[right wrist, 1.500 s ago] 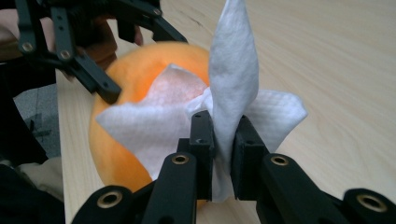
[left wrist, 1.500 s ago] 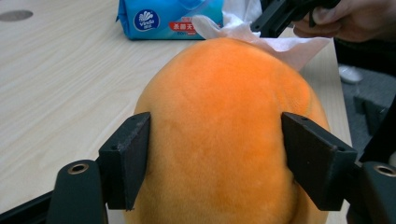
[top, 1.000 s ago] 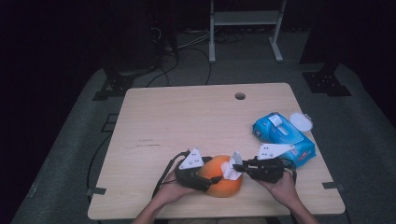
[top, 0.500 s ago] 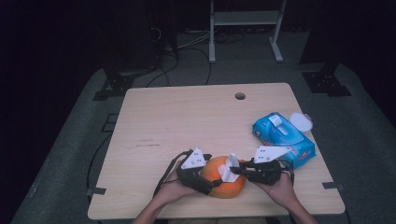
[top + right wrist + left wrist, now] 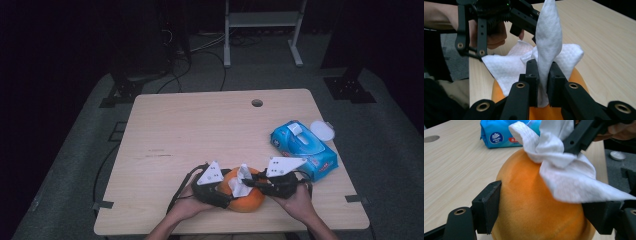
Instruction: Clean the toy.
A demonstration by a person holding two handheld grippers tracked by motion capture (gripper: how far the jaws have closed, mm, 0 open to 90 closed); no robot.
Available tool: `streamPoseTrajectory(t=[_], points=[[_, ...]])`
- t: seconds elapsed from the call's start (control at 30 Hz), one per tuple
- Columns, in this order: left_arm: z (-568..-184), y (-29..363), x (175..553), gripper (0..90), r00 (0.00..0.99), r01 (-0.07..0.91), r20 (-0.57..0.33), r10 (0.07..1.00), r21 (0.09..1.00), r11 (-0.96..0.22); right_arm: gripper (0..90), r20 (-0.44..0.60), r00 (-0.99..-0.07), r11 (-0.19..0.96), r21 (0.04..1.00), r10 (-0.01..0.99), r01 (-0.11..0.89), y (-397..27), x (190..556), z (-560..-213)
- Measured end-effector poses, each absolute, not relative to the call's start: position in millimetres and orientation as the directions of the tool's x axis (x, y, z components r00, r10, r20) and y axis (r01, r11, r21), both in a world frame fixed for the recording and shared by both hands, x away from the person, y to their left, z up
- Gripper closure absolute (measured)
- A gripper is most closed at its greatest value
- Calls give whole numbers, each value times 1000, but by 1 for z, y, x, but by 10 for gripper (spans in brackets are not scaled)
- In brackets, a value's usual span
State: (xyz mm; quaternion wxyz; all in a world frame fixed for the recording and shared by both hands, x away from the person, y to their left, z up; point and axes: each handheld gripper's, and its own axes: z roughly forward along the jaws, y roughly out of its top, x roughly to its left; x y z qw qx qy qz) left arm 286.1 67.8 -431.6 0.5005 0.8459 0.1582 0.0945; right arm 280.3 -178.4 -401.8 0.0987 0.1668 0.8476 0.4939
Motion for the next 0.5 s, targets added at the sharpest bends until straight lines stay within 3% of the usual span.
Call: streamPoseTrajectory(t=[0.17,0.2,0.27,0.37,0.5], points=[[-434,74,294,130,931,230,-74,356,878,-419,799,33,-924,457,862,381,219,-192,279,-409],[-436,74,298,130,924,274,-126,360,875,-398,799,39,-923,452,863,384,224,-194,279,-411],[-436,73,299,140,923,279,-131,361,875,-396,799,39,-921,454,862,387,227,-194,279,-411],[-434,71,297,233,921,257,-99,376,880,-399,799,37,-915,450,862,402,232,-195,282,-409],[-428,63,287,255,926,191,-15,377,881,-433,798,-50,-913,461,873,405,157,-176,279,-400]])
